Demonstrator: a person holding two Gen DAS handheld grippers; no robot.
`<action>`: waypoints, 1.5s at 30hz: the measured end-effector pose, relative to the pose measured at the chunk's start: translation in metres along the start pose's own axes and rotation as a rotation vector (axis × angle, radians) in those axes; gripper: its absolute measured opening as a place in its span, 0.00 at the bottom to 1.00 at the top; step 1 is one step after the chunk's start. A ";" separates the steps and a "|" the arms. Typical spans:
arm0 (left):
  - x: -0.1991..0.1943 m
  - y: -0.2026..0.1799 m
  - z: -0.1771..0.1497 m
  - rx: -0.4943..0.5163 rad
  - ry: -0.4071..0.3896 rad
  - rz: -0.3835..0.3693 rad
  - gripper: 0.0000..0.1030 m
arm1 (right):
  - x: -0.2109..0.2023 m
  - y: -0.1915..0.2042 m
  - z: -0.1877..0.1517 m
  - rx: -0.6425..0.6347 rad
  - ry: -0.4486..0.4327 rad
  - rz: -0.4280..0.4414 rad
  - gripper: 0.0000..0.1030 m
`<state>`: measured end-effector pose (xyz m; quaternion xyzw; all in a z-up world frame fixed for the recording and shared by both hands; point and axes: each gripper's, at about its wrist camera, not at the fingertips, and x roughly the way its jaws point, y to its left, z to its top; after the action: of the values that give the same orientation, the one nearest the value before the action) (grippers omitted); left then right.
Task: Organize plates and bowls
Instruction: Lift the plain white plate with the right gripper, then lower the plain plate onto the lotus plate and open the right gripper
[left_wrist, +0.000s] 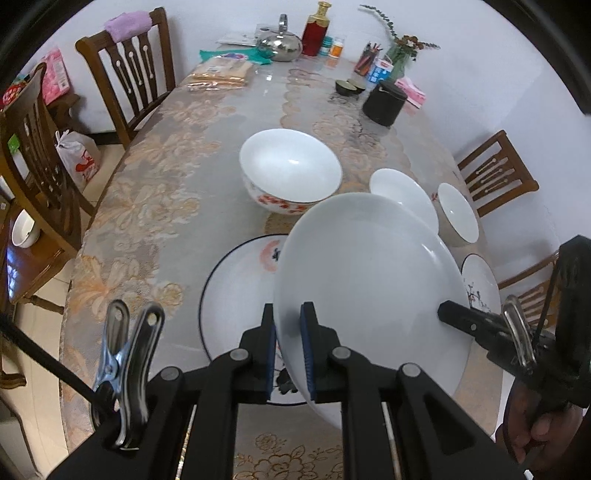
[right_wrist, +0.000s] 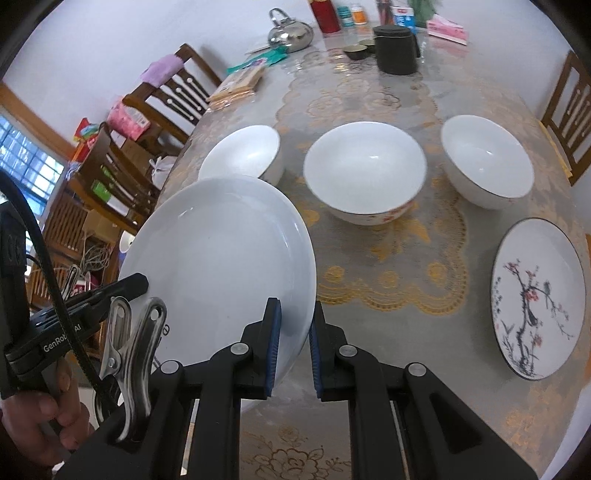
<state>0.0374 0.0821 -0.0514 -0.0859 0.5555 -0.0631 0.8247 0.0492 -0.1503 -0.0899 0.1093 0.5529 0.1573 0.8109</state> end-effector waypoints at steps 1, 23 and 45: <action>-0.001 0.002 0.000 0.003 -0.003 0.005 0.13 | 0.001 0.003 0.001 -0.006 -0.001 0.003 0.15; 0.021 0.050 -0.005 -0.065 0.047 0.016 0.13 | 0.045 0.028 0.008 -0.038 0.073 0.008 0.15; 0.070 0.070 -0.008 -0.059 0.130 0.002 0.13 | 0.094 0.034 0.007 0.001 0.146 -0.039 0.15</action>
<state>0.0573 0.1361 -0.1327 -0.1054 0.6096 -0.0513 0.7840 0.0827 -0.0835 -0.1565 0.0871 0.6126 0.1486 0.7714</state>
